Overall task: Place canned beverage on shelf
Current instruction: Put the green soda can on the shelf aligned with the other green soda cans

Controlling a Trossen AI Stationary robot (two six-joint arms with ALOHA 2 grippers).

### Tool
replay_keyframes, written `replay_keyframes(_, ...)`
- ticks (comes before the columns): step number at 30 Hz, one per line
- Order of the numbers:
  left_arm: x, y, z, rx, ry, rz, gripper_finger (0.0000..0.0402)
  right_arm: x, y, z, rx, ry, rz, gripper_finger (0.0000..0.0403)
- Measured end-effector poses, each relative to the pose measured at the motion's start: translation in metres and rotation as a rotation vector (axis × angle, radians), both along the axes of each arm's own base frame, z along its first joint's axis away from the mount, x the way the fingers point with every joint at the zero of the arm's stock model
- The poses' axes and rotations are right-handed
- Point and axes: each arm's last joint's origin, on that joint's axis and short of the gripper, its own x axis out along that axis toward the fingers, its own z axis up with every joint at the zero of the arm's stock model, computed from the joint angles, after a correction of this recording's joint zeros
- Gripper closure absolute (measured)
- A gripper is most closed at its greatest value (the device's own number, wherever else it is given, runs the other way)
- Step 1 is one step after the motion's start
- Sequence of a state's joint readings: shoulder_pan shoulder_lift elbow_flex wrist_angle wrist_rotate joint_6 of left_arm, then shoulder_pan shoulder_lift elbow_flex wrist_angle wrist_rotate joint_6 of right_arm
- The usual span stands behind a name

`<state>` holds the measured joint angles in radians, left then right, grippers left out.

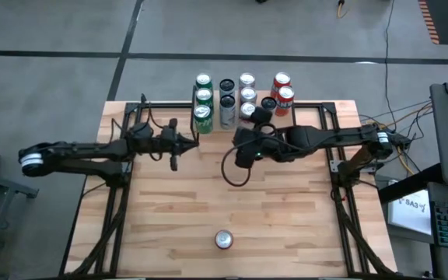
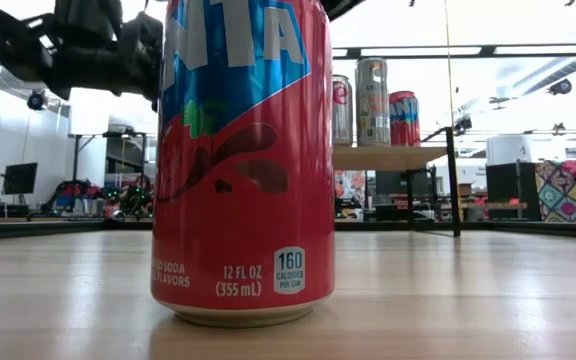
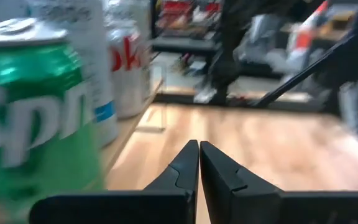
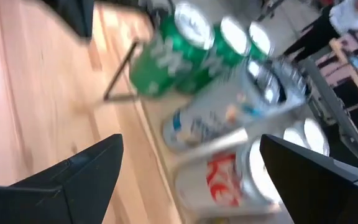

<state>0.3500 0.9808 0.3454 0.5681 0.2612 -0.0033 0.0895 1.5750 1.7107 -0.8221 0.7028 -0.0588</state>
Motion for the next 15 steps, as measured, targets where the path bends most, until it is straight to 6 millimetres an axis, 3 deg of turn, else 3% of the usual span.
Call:
replay_keyframes(9,-0.009,0.004,0.009,0.182,0.357,0.155,0.0402,-0.012,-0.001,-0.017,0.016,0.18,0.006,0.0035)
replay_keyframes(15,-0.001,0.011,0.024,0.281,0.396,0.224,0.0402,-0.019,0.001,-0.022,0.096,0.217,0.061,0.0035)
